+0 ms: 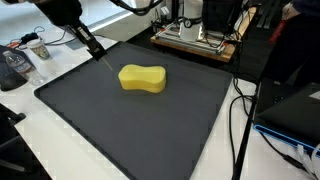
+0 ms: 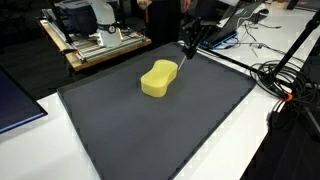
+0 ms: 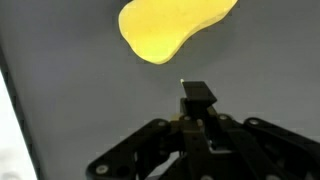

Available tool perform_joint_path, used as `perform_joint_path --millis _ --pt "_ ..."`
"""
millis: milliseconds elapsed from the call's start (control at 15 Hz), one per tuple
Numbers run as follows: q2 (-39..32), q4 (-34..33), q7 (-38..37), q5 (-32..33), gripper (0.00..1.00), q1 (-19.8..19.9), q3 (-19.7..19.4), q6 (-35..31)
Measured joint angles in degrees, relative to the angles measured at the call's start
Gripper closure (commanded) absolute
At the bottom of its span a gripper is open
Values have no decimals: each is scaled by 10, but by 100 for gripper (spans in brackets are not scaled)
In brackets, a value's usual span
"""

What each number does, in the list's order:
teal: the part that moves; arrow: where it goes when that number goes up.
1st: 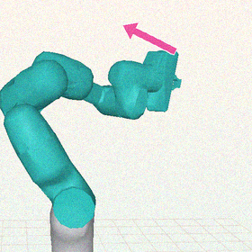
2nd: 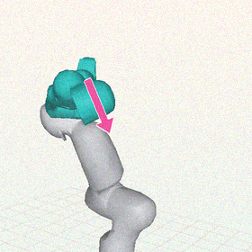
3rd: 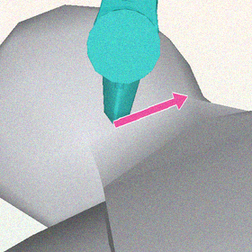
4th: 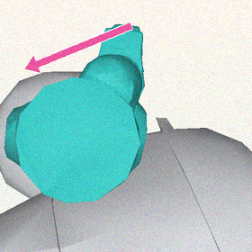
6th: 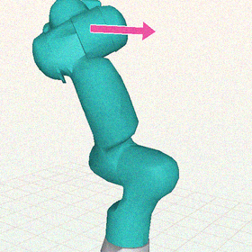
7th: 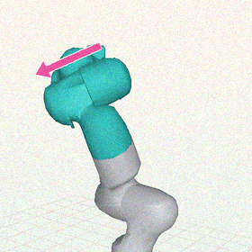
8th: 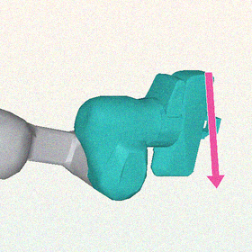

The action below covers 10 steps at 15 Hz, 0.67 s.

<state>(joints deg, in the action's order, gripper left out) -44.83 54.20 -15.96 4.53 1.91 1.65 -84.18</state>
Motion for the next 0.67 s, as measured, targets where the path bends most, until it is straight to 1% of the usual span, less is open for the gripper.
perform_joint_path --millis 67,200,400,467,667 --pt "6 6 -2 -3 87 9 0 -3" --pt "23 25 -3 -17 87 25 0 -3" --pt "40 44 -3 -22 87 30 2 -3" --pt "42 45 -3 -22 97 30 3 -3" --pt "40 47 -4 -21 97 30 3 -3"
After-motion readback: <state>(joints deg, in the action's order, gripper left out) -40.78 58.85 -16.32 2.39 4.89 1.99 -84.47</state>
